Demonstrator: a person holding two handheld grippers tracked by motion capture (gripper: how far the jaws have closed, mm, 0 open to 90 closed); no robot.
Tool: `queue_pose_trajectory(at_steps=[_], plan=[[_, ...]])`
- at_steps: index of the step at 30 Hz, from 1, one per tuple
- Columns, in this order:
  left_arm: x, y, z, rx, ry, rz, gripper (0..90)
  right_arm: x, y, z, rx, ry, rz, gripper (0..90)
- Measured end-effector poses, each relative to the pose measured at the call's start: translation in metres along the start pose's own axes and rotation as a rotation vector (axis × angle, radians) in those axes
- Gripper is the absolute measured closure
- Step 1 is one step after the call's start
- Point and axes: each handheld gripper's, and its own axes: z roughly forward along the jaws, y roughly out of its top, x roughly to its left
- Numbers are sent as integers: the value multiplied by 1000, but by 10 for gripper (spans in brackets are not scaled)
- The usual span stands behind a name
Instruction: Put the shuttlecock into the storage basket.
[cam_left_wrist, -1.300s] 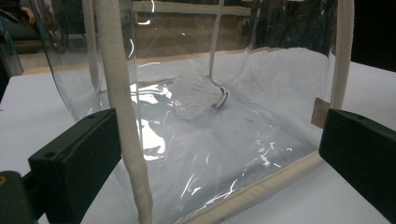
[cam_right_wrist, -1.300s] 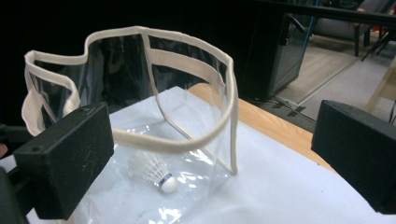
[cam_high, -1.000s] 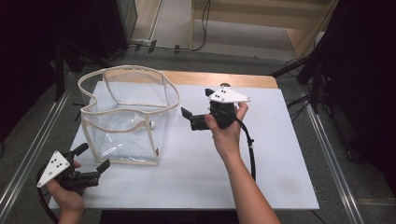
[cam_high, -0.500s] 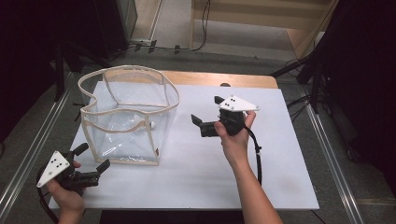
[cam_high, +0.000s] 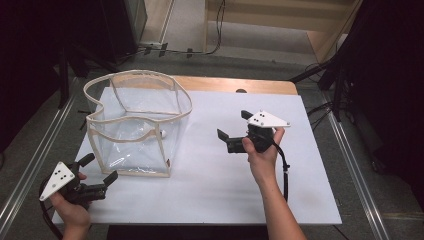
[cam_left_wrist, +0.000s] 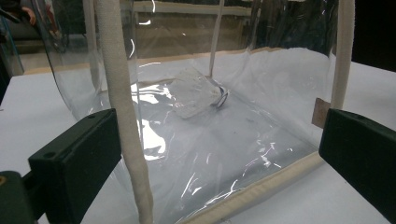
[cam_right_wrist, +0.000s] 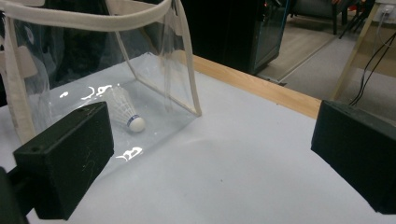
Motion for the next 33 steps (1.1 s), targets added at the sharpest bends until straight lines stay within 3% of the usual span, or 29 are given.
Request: queue_pose_trajectory(at_steps=[33], plan=[[-1,0,0,3,2,4,0,-29,-60,-42,40,-74,45,0]])
